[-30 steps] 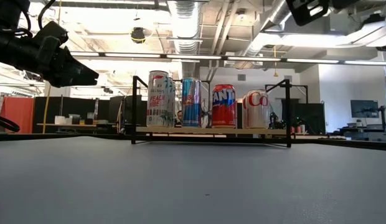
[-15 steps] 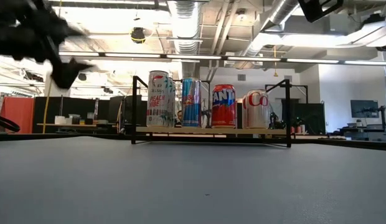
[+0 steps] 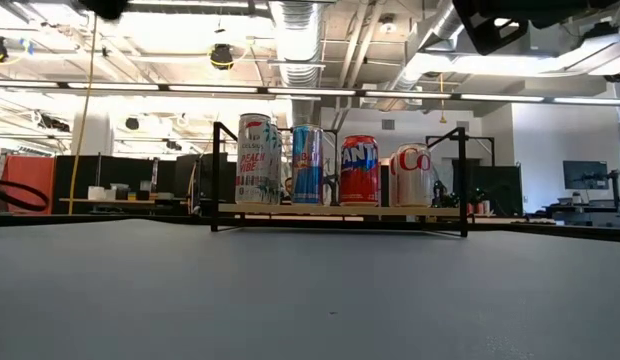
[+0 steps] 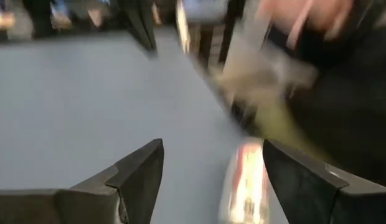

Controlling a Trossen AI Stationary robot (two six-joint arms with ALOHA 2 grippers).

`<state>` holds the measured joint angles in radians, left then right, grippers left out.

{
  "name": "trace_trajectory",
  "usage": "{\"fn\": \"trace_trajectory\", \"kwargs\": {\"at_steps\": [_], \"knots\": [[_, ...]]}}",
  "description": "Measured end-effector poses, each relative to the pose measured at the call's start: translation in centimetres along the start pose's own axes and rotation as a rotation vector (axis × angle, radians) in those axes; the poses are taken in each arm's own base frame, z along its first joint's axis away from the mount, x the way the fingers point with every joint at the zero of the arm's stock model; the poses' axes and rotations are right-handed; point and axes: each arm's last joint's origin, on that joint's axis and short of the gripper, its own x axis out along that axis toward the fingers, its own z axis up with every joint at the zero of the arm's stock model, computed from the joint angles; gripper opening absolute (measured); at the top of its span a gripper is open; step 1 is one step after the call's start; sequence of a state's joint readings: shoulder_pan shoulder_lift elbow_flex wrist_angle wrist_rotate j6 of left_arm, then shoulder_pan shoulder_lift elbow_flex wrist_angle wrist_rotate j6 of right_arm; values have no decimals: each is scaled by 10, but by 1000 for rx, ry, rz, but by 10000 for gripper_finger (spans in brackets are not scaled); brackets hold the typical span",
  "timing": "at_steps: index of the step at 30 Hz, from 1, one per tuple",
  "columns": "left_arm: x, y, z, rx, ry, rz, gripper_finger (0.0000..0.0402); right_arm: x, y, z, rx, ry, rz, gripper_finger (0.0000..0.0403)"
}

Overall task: Place canned beverage on shelf
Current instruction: Put the silver soda can on the shelf aligned with the other silver soda cans

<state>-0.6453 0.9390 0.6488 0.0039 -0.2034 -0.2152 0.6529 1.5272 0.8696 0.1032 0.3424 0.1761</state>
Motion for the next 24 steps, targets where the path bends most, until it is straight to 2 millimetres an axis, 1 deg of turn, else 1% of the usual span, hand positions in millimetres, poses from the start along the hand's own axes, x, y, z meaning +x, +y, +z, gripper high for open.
{"fn": "trace_trajectory", "kwargs": {"at_steps": [3,6,10,13,15,18,24], "knots": [[29,-32,6,91,214,96,261,0,0,0,-2,3,1,0],[58,-61,6,133,315,160,261,0,0,-1,-3,5,0,0],[97,-92,5,166,401,105,261,0,0,-2,-8,18,-2,0],[120,-109,1,193,482,82,261,0,0,-3,-10,24,-3,0],[131,-116,-3,207,529,97,261,0,0,-3,-12,30,-4,0],[146,-121,-12,235,594,125,261,0,0,-5,-18,46,-6,0],[166,-113,-34,232,702,146,261,0,-1,-6,-18,48,-6,0]]}}
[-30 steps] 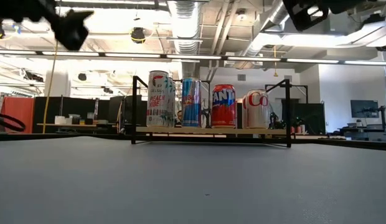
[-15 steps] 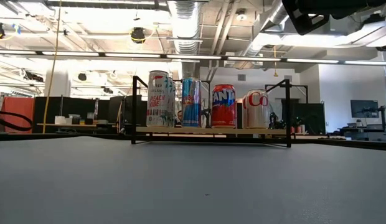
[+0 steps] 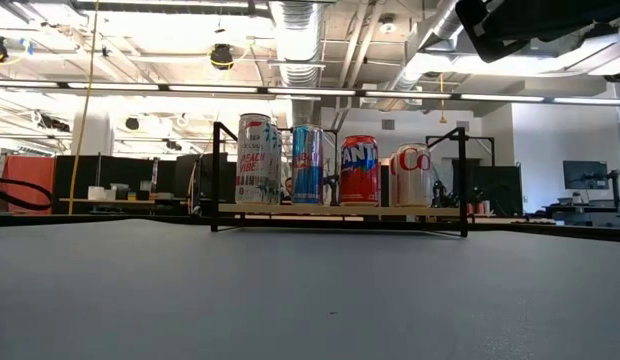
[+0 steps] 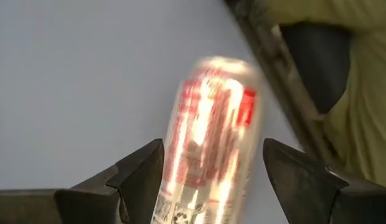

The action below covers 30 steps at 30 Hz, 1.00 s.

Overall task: Place canned beverage on shelf
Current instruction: Put the silver soda can on the shelf aligned with the other silver soda cans

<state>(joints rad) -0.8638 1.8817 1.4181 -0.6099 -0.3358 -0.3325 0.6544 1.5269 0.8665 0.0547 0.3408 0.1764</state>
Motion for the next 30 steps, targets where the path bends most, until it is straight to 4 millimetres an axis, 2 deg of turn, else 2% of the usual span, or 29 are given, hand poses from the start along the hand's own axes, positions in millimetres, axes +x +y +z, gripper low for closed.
{"fn": "trace_trajectory", "kwargs": {"at_steps": [8,16,24,30], "knots": [[17,12,-13,-91,133,-46,261,1,-1,-9,14,28,-4,0],[39,30,-32,-160,170,-122,261,1,-1,-9,19,22,-3,0],[48,41,-34,-206,170,-207,262,1,-1,-9,19,20,-3,0],[48,42,-34,-202,176,-219,262,1,-1,-8,19,19,-3,0]]}}
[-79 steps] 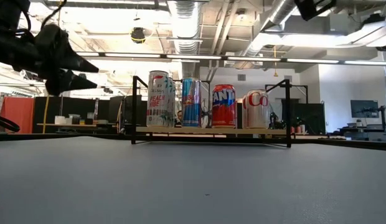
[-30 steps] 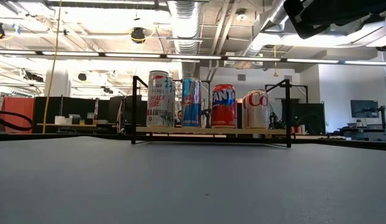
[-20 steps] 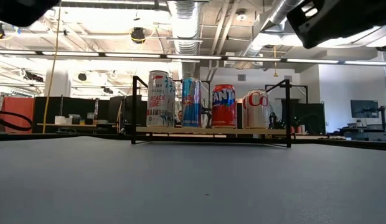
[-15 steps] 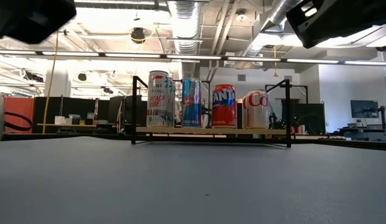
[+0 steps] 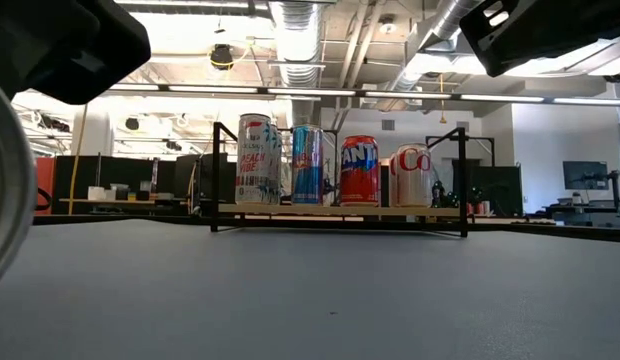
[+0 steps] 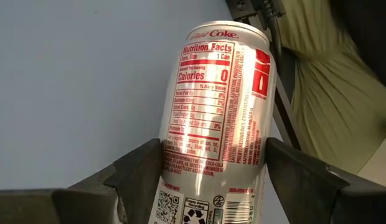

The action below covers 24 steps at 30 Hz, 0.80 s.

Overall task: Place canned beverage on shelf
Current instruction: Put the silver soda can on the shelf aligned with the other silver soda cans

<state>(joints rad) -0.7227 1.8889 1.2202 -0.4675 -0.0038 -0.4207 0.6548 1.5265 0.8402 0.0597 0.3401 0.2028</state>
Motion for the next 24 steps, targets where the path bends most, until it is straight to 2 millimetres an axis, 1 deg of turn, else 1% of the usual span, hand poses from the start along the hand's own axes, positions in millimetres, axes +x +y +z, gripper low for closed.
{"fn": "trace_trajectory", "kwargs": {"at_steps": [7,12,20,24], "knots": [[0,-3,-2,24,10,-15,262,0,0,0,0,0,0,0],[0,-9,-5,64,6,-8,261,0,0,0,0,0,0,0],[0,-22,-11,102,-20,43,261,0,0,0,0,0,0,0],[0,-28,-15,124,-39,97,261,0,0,0,0,0,0,0]]}}
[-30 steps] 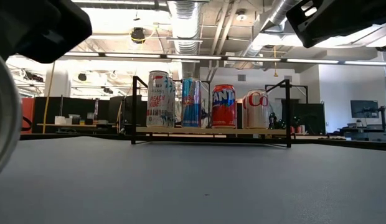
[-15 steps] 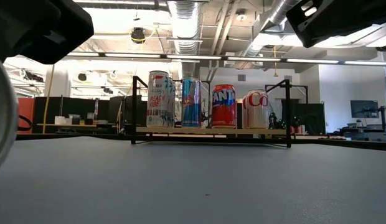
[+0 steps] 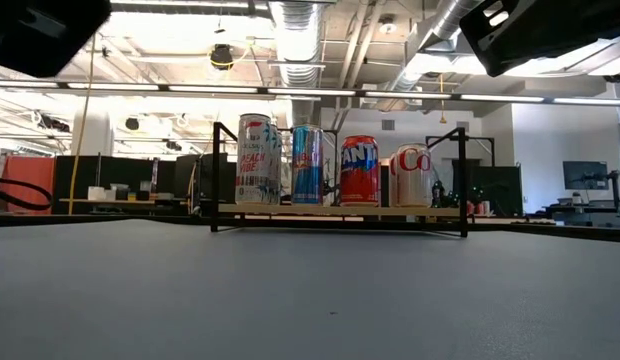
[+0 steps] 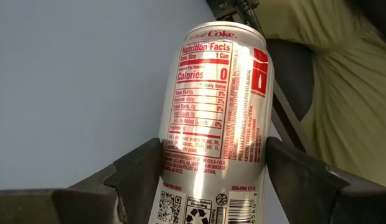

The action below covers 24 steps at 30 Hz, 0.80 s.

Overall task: Place canned beverage on shelf
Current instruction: Put the silver soda can on the shelf aligned with the other silver soda cans

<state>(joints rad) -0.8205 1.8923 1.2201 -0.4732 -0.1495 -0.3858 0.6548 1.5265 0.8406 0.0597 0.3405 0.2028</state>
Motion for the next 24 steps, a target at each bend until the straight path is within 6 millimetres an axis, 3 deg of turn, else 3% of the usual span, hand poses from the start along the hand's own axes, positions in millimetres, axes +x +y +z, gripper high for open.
{"fn": "trace_trajectory", "kwargs": {"at_steps": [11,24], "knots": [[2,11,3,-38,-37,114,264,0,0,0,1,-1,-1,0],[11,30,-2,6,37,203,332,0,0,0,0,0,-1,0]]}}
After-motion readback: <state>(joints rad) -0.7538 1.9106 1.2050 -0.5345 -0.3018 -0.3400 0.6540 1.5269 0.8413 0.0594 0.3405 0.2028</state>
